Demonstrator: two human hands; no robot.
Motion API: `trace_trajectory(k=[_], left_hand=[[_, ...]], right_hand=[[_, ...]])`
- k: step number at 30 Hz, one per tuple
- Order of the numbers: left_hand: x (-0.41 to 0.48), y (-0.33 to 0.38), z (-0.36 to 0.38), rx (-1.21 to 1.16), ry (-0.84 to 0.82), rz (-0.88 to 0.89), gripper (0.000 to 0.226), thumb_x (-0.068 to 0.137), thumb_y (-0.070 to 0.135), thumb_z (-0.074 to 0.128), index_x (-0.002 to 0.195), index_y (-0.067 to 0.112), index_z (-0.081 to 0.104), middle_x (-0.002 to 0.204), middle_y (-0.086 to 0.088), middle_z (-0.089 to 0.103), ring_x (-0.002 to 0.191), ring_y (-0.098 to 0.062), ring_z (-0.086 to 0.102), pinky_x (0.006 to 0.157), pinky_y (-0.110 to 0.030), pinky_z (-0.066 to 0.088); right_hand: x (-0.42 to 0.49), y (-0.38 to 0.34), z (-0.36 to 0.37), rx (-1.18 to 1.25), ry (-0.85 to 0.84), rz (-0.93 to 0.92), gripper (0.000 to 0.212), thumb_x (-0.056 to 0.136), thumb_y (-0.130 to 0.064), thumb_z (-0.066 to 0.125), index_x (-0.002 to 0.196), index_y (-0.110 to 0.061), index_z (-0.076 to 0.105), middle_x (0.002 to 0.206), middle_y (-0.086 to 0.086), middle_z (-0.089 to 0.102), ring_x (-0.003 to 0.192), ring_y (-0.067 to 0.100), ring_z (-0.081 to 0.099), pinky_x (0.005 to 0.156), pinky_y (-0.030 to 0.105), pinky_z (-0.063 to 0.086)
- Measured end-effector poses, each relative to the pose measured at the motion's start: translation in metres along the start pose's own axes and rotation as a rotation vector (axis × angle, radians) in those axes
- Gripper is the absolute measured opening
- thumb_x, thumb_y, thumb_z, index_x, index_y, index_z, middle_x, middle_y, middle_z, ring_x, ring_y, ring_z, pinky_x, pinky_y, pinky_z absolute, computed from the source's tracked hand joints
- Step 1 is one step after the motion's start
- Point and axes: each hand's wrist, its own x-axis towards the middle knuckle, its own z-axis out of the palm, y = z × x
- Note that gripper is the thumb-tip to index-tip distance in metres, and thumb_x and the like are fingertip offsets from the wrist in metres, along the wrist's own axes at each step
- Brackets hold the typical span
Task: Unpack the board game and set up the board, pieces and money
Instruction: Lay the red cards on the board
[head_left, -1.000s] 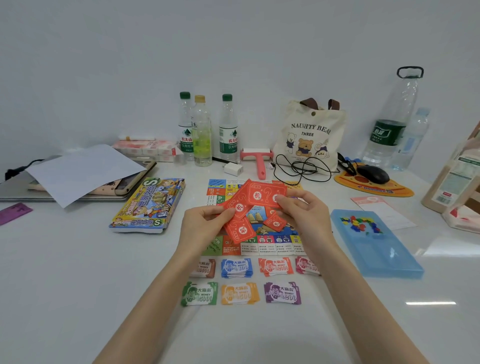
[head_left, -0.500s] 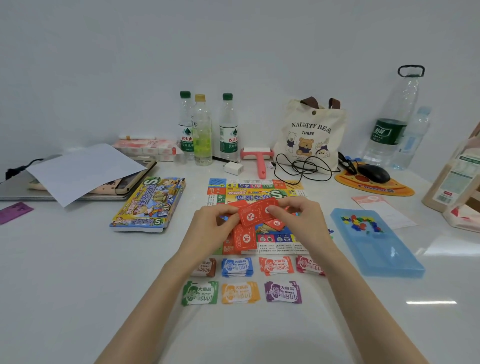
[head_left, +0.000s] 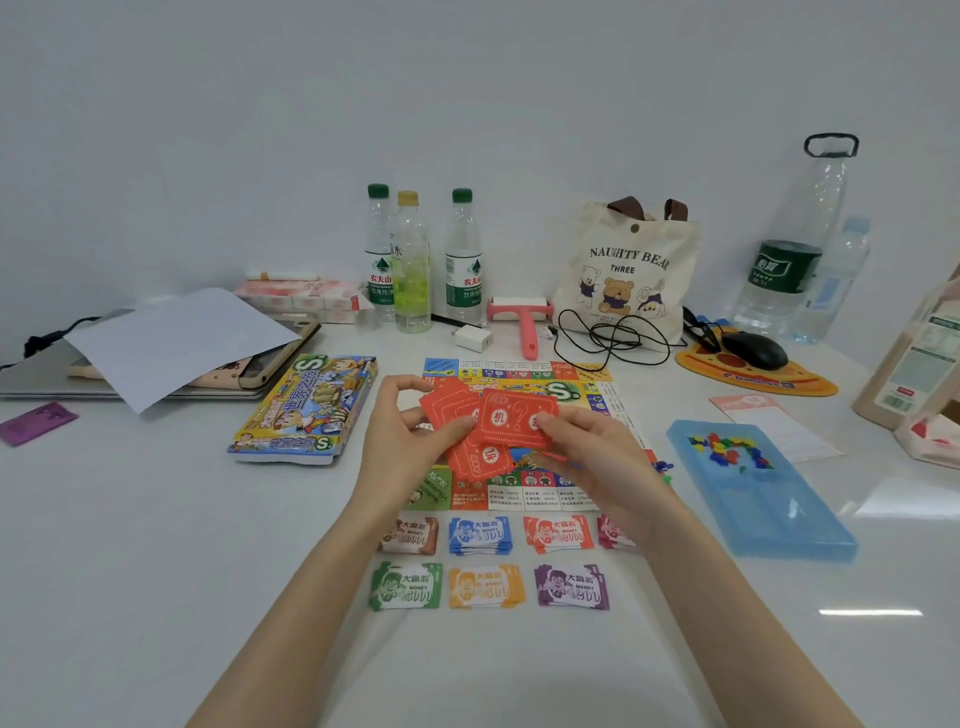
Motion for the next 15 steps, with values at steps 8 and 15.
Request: trace_trajectory(k=[8, 15], left_hand=[[-0.0002, -0.0002, 0.0042, 0.054, -0.102, 0.0, 0.038, 0.08, 0.009, 0.075, 0.106, 0.028, 0.055, 0.083, 0.0, 0.075, 0.07, -0.015, 0.071, 0.059, -0.03, 0.059], [-0.0022, 0.0012, 0.0049, -0.016, -0.078, -0.004, 0.04, 0.082, 0.012, 0.073, 0.118, 0.021, 0.058, 0.093, 0.0, 0.074, 0.078, -0.017, 0.072, 0.06, -0.029, 0.059]], right_hand=[[-0.0002, 0.0093, 0.0119, -0.045, 0.078, -0.053, 0.022, 0.086, -0.015, 0.071, 0.103, -0.004, 0.064, 0.093, 0.006, 0.075, 0.089, 0.019, 0.071, 0.08, 0.027, 0.058], [-0.0006, 0.0078, 0.0096, 0.172, 0.085, 0.005, 0.02, 0.082, -0.008, 0.072, 0.101, -0.005, 0.065, 0.1, 0.011, 0.074, 0.088, 0.017, 0.071, 0.067, 0.02, 0.056]])
